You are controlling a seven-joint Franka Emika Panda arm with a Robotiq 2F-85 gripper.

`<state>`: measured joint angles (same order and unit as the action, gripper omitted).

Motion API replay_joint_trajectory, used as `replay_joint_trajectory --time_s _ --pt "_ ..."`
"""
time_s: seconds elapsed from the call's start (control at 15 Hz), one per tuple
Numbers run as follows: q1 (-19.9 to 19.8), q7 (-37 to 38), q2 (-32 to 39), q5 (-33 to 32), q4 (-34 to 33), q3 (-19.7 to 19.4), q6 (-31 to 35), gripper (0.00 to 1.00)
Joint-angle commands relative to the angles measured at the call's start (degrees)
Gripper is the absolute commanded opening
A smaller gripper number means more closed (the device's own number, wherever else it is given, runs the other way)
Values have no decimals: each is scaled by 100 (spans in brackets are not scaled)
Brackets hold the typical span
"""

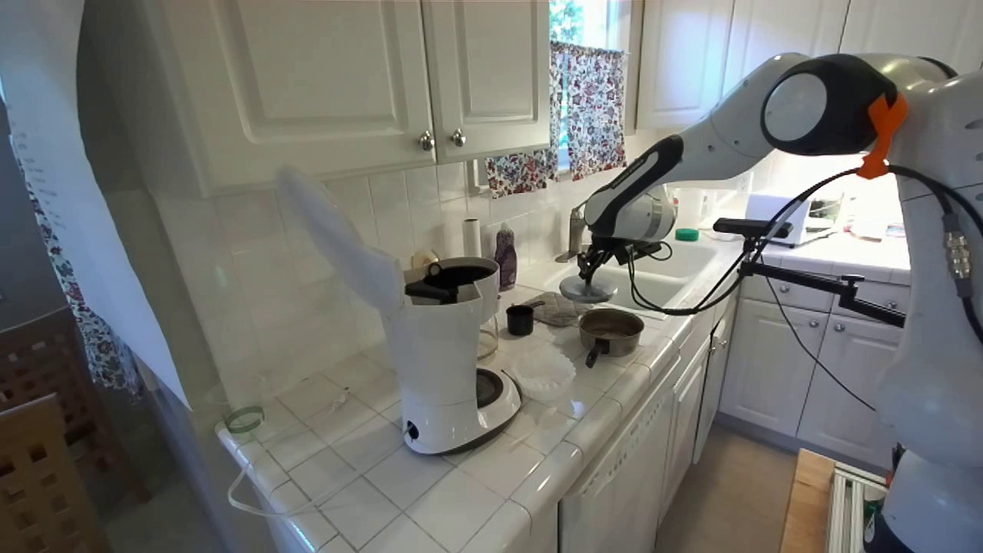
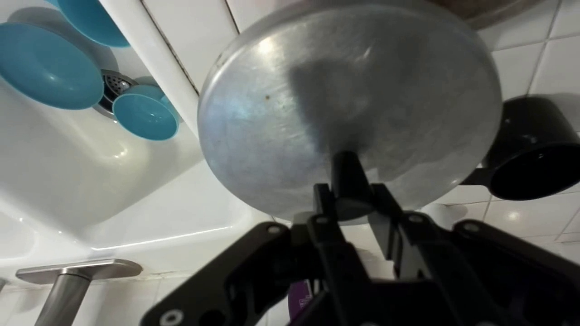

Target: Put the silver lid on the pot

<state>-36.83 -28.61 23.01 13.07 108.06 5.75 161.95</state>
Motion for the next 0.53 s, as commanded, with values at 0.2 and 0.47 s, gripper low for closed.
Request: replay_joint_trajectory --time_s 0.2,0.47 --pt "302 143 -748 217 1078 -144 409 6" --pt "137 164 -1024 234 1458 70 414 6"
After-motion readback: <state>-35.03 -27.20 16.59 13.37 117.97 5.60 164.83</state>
